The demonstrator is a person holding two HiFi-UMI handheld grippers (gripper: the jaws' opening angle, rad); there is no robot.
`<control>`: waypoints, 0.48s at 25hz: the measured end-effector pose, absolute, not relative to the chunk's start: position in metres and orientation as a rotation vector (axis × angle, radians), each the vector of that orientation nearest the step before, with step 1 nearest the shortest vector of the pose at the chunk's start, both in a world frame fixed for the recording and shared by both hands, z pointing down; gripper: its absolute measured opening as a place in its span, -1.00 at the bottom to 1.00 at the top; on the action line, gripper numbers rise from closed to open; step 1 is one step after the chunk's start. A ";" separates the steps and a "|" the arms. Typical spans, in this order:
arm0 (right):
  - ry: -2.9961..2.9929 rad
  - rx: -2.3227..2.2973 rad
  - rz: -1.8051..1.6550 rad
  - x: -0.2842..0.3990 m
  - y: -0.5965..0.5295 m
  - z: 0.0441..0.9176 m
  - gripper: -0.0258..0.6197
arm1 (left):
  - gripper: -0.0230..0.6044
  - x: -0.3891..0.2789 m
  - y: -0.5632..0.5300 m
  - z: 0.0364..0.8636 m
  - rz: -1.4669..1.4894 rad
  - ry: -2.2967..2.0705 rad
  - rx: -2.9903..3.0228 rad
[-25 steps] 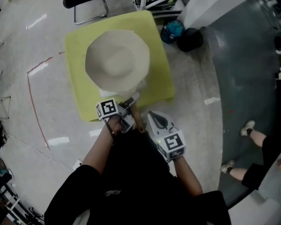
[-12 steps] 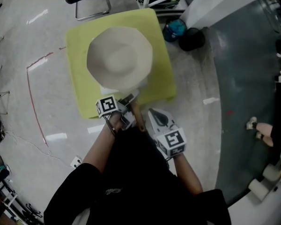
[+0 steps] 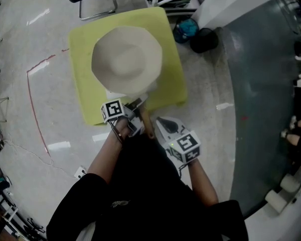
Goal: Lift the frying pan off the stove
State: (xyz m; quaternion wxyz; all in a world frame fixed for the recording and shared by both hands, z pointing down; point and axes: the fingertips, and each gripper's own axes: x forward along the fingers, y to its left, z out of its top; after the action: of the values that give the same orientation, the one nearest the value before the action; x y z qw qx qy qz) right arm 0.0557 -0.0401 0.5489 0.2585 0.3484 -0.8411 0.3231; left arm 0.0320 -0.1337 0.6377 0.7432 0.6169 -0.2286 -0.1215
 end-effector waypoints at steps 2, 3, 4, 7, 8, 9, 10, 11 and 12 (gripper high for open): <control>-2.291 0.824 1.000 0.051 -0.032 0.554 -0.87 | -0.30 0.030 -0.134 0.639 -0.244 -0.501 1.373; -2.294 0.782 1.047 0.050 -0.030 0.556 -0.87 | -0.30 0.030 -0.134 0.639 -0.237 -0.499 1.379; -2.293 0.758 1.075 0.049 -0.030 0.558 -0.87 | -0.30 0.030 -0.134 0.639 -0.232 -0.496 1.382; -2.255 0.727 1.110 0.050 -0.030 0.569 -0.58 | -0.29 0.030 -0.134 0.638 -0.224 -0.488 1.388; -2.241 0.706 1.125 0.048 -0.030 0.573 -0.33 | -0.29 0.030 -0.134 0.638 -0.223 -0.488 1.389; -2.235 0.681 1.147 0.045 -0.029 0.577 -0.30 | -0.29 0.030 -0.134 0.638 -0.223 -0.488 1.388; -2.235 0.657 1.176 0.041 -0.027 0.579 -0.30 | -0.29 0.030 -0.134 0.638 -0.222 -0.488 1.388; -2.237 0.637 1.210 0.037 -0.026 0.581 -0.30 | -0.29 0.030 -0.134 0.638 -0.222 -0.488 1.389; -2.238 0.622 1.243 0.034 -0.025 0.583 -0.30 | -0.29 0.030 -0.134 0.638 -0.223 -0.488 1.390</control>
State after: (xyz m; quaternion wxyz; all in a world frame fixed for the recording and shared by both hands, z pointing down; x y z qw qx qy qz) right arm 0.0336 -0.0245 0.5828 0.2506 0.2287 -0.8224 0.4567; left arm 0.0302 -0.1341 0.6381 0.7350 0.6325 -0.2222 -0.1013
